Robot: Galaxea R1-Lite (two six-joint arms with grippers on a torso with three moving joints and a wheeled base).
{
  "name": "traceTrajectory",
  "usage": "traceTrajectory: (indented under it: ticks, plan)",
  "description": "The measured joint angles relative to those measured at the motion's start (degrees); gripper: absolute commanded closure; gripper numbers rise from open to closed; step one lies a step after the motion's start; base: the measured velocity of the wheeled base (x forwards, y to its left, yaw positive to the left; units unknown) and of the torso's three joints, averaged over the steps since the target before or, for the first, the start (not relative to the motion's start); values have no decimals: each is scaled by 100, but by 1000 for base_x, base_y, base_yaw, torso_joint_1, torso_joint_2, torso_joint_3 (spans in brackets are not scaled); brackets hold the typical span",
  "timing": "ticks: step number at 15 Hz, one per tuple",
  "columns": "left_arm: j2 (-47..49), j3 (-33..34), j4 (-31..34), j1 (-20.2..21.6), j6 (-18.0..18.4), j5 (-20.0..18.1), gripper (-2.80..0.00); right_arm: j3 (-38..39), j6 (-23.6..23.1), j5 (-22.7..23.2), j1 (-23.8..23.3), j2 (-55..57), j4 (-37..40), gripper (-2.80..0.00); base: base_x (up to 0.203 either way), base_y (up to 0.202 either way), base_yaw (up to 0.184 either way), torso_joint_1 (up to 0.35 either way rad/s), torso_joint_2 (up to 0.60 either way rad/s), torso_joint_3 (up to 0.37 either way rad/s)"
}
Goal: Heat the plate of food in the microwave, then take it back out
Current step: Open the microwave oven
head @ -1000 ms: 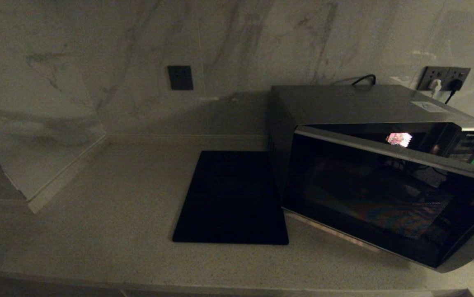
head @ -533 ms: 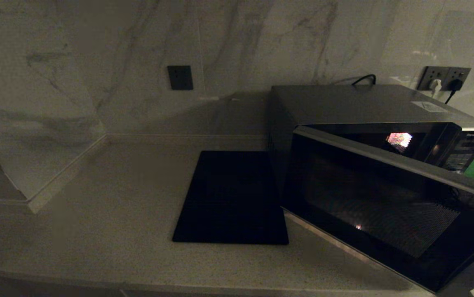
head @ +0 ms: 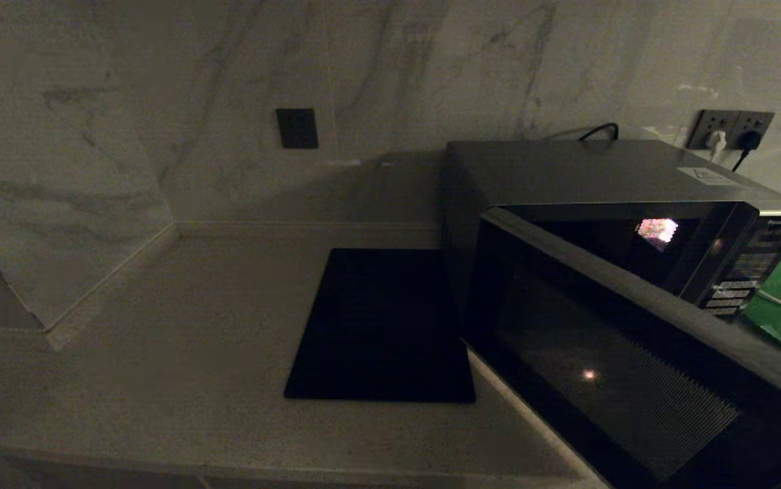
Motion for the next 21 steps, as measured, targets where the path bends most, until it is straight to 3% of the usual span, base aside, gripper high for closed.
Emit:
traceTrajectory:
  ticks: [2,6,11,21]
  plan:
    - [0,0,-2,0,0,0,0,311,12,71,423,-222,27,0,0,0,0,0,0,0]
    - [0,0,0,0,3,-2,0,434,9,632,1206,-572,214,0,0,0,0,0,0,0]
    - [0,0,0,0,2,0,0,437,-42,698,1497,-674,201,0,0,0,0,0,0,0]
    - [0,0,1,0,3,-2,0,425,270,794,2882,563,-701,0,0,0,0,0,0,0]
